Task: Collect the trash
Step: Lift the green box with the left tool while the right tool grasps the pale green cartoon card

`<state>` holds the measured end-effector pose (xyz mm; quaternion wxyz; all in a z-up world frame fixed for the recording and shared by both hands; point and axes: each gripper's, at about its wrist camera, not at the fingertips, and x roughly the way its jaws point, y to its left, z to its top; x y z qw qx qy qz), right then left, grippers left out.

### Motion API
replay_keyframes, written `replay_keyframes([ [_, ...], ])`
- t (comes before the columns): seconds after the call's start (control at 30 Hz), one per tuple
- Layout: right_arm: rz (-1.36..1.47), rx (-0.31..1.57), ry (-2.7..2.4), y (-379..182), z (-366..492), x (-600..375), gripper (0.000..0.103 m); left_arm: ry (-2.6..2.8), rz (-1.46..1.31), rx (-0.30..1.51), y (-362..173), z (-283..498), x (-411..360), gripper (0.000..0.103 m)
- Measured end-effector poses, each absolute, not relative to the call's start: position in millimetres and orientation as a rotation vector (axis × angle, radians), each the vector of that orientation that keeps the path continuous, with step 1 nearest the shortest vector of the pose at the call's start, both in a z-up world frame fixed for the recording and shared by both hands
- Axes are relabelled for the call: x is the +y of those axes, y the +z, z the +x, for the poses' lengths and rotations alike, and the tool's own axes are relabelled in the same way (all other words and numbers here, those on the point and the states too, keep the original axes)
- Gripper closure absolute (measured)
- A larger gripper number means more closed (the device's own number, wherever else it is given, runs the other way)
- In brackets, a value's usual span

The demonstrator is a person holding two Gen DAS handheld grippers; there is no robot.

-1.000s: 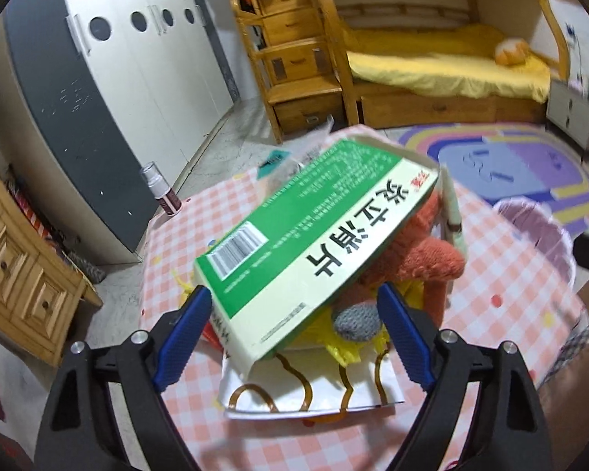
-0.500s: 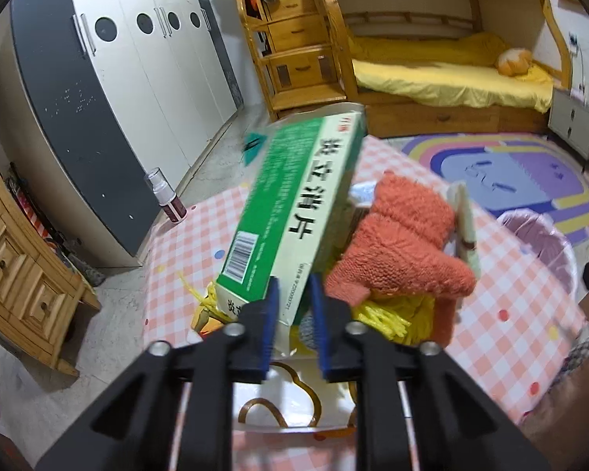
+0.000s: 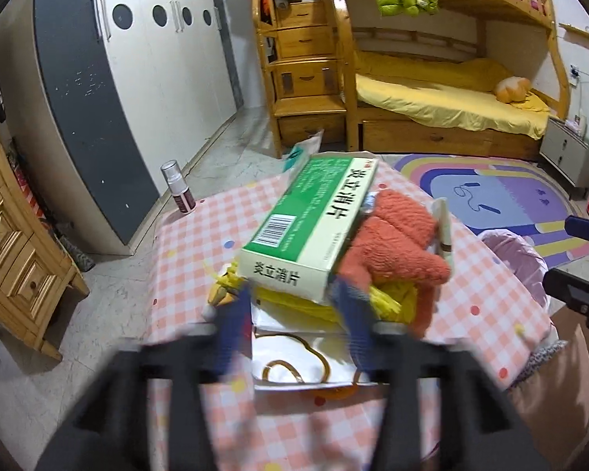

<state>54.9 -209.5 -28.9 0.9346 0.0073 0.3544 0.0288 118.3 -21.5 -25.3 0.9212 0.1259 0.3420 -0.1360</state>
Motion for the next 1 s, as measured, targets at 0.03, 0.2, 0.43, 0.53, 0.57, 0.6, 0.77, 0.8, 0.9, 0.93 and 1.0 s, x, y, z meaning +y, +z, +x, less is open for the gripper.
replay_keyframes([
  [0.03,0.015,0.725,0.063,-30.1,57.7,-209.2,0.011,-0.289,0.247,0.700,-26.0,121.8,-20.2,0.041],
  [0.2,0.011,0.727,0.071,-32.0,74.4,-209.3,0.012,-0.337,0.225,0.709,-28.1,149.3,-24.9,0.014],
  [0.43,0.013,0.738,0.070,-38.5,97.1,-213.0,0.012,-0.380,0.189,0.790,-46.1,198.7,-28.4,0.007],
  [0.53,0.014,0.756,0.072,-45.7,103.8,-213.9,0.012,-0.420,0.176,0.830,-57.4,212.7,-28.9,0.007],
  [0.57,0.015,0.762,0.073,-48.0,105.9,-214.1,0.012,-0.446,0.166,0.840,-60.9,216.1,-29.4,0.007],
  [0.6,0.016,0.768,0.074,-49.9,107.5,-214.3,0.012,-0.463,0.159,0.845,-62.8,217.7,-30.0,0.007],
  [0.77,0.013,0.779,0.090,-55.6,110.0,-212.1,0.012,-0.471,0.141,0.813,-61.0,212.0,-27.6,0.017],
  [0.8,0.011,0.777,0.093,-55.6,109.8,-211.7,0.012,-0.464,0.154,0.792,-58.2,206.0,-28.3,0.017],
  [0.9,0.013,0.772,0.104,-54.1,108.2,-209.5,0.035,-0.428,0.183,0.741,-46.6,189.5,-31.0,0.021],
  [0.93,0.017,0.779,0.098,-54.4,108.0,-209.1,0.038,-0.414,0.181,0.724,-41.5,182.1,-30.4,0.022],
  [1.0,0.029,0.785,0.101,-55.3,108.4,-208.9,0.042,-0.389,0.180,0.694,-32.0,170.2,-29.5,0.023],
])
